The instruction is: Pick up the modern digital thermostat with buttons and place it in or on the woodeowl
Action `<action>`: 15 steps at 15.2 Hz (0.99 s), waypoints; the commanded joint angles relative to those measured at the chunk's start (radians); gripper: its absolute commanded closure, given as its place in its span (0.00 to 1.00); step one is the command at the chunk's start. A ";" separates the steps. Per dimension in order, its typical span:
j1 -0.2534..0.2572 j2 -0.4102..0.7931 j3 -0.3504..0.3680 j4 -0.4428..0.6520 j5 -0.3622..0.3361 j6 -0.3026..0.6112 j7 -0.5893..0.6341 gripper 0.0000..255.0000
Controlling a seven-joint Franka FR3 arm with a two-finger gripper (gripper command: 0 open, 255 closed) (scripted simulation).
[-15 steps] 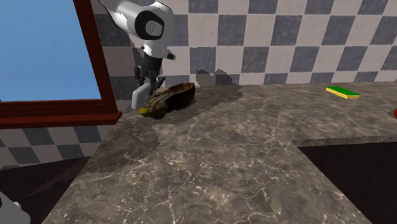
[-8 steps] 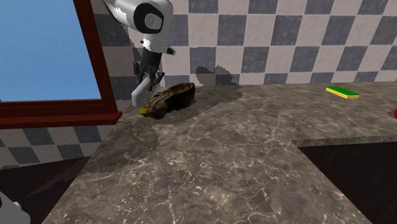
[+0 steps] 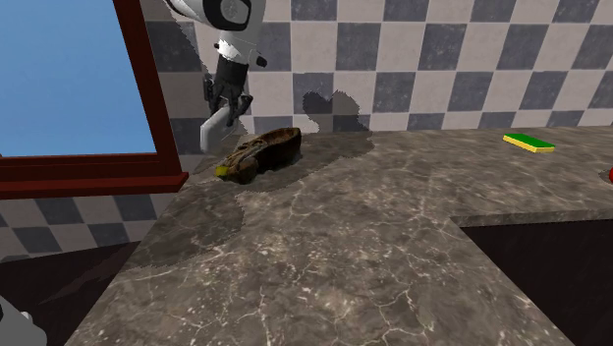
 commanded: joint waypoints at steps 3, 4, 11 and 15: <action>-0.005 -0.024 0.003 0.028 0.009 -0.048 0.005 1.00; -0.006 -0.029 0.003 0.035 0.011 -0.061 0.006 1.00; -0.012 -0.059 0.006 0.096 0.021 -0.147 0.018 1.00; -0.014 -0.071 0.007 0.136 0.025 -0.196 0.027 1.00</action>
